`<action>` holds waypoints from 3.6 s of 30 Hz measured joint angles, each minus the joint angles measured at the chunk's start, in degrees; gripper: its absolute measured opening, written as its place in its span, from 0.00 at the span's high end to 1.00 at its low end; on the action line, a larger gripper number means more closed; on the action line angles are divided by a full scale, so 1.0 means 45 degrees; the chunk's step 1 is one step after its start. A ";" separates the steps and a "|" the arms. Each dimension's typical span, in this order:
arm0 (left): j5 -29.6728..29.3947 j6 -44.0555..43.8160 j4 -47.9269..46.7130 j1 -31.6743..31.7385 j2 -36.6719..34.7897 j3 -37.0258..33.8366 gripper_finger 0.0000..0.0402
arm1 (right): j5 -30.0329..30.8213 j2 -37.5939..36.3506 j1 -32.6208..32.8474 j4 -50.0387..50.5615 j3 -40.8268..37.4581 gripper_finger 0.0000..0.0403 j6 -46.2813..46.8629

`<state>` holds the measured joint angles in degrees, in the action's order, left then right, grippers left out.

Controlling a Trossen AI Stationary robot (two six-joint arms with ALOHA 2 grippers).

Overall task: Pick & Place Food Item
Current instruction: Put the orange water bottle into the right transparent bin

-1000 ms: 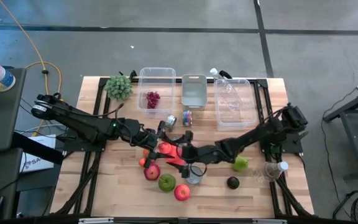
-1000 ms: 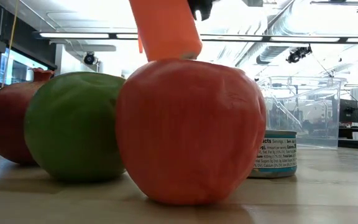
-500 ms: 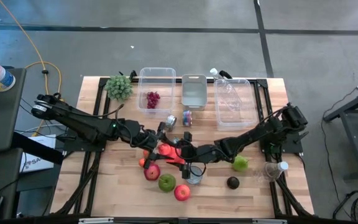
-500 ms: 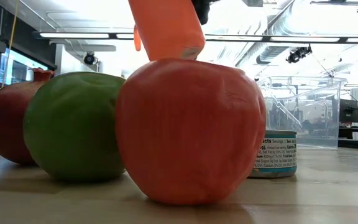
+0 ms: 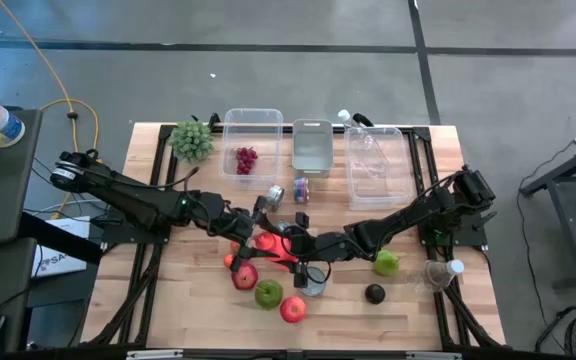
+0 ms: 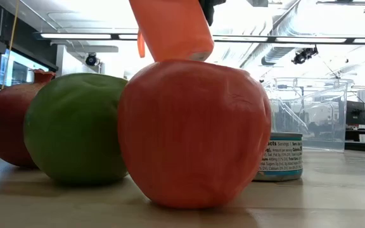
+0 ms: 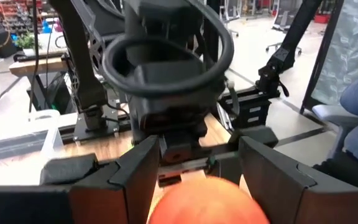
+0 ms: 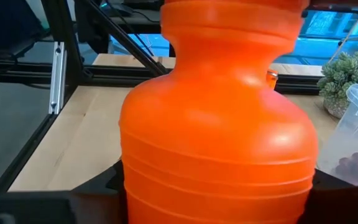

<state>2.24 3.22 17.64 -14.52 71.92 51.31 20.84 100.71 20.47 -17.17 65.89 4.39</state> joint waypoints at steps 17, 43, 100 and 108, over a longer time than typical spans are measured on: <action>0.1271 0.1238 0.0216 -0.0160 0.0000 0.0000 0.47 | 0.0019 0.0000 0.0005 0.0388 0.0000 0.47 0.0049; 0.2441 0.1661 0.2523 -0.0752 0.0875 -0.0024 0.18 | 0.0555 -0.0005 0.0319 0.1005 -0.0009 0.47 -0.0863; -0.0320 -0.2019 -0.3650 -0.1888 -0.3091 -0.0015 0.18 | 1.4633 -0.7661 -0.0731 1.3131 -0.5445 0.47 1.2029; -0.0335 -0.2016 -0.3674 -0.2011 -0.2953 -0.0015 0.18 | 1.3222 -0.6085 -0.2555 1.0103 -0.5445 0.47 0.9518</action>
<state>0.73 -5.85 1.10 -23.57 58.63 51.24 80.34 73.33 8.97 28.30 41.39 47.22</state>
